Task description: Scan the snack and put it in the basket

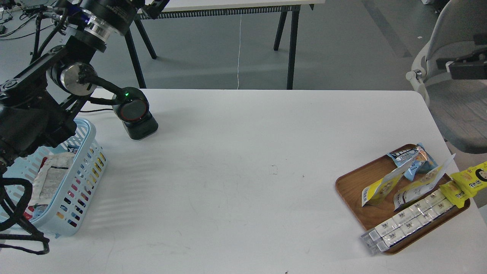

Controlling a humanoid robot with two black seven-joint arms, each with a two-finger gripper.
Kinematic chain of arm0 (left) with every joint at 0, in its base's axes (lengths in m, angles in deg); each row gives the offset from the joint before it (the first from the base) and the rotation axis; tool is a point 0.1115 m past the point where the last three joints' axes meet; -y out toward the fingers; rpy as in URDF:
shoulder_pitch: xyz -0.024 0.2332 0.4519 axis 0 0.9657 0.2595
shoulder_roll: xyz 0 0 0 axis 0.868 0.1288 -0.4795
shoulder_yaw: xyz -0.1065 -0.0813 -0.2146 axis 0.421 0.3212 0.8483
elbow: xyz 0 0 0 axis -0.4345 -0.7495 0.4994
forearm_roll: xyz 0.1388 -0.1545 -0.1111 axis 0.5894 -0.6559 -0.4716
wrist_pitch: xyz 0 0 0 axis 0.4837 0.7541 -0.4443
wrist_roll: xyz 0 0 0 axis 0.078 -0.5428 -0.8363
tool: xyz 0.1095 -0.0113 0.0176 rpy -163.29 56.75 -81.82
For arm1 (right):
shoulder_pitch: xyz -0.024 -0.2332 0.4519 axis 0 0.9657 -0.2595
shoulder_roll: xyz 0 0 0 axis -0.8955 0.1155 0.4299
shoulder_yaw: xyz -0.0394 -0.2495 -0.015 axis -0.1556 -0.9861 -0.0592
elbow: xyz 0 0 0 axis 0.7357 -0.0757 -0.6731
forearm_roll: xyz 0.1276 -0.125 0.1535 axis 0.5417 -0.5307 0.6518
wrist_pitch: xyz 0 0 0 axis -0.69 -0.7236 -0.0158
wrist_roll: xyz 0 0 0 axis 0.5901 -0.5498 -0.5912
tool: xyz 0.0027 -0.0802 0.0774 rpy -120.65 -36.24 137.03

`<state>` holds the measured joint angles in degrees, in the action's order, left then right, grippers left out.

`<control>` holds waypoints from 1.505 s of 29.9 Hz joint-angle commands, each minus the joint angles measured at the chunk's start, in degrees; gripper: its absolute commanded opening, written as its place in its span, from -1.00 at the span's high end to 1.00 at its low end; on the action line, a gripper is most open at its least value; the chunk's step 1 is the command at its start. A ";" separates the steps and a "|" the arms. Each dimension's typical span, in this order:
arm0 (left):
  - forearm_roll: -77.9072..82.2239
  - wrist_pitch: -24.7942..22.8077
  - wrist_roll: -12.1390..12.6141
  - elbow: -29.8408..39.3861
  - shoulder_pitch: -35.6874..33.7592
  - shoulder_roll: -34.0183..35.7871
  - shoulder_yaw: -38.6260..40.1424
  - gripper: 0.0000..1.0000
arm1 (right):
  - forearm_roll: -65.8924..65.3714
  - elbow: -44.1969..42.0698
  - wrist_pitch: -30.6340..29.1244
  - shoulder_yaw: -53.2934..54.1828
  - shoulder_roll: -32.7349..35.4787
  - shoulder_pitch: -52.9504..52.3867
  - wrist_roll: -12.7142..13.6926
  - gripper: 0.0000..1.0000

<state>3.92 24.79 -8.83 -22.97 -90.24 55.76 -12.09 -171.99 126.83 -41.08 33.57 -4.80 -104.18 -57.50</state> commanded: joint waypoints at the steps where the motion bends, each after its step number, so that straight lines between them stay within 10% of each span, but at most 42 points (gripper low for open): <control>1: 0.10 0.00 0.00 0.11 -0.09 -1.67 -0.07 -1.00 | 4.86 -11.28 0.00 2.13 -3.65 0.05 -0.03 -0.98; 11: 0.71 0.00 0.00 -0.07 -0.08 -1.06 -0.07 -1.00 | 8.30 -43.45 0.00 -4.61 -17.80 0.41 -0.03 -0.98; 23: 0.80 0.00 0.00 -0.07 -0.09 -1.50 0.02 -1.00 | 12.06 -55.69 9.64 -21.78 -17.99 -6.44 -0.03 -0.98; 28: 0.71 0.00 0.00 -0.07 0.00 -1.94 -0.07 -1.00 | 37.86 -55.69 0.00 -21.86 -17.90 -7.42 -0.03 -0.98; 45: 0.71 0.00 0.00 -0.07 0.18 -2.90 0.02 -1.00 | 105.15 -54.99 0.00 -16.77 -18.51 -7.33 -0.03 -0.98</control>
<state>4.63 24.78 -8.83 -23.04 -90.15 52.99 -12.09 -71.73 71.71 -41.06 15.49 -22.90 -111.60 -57.53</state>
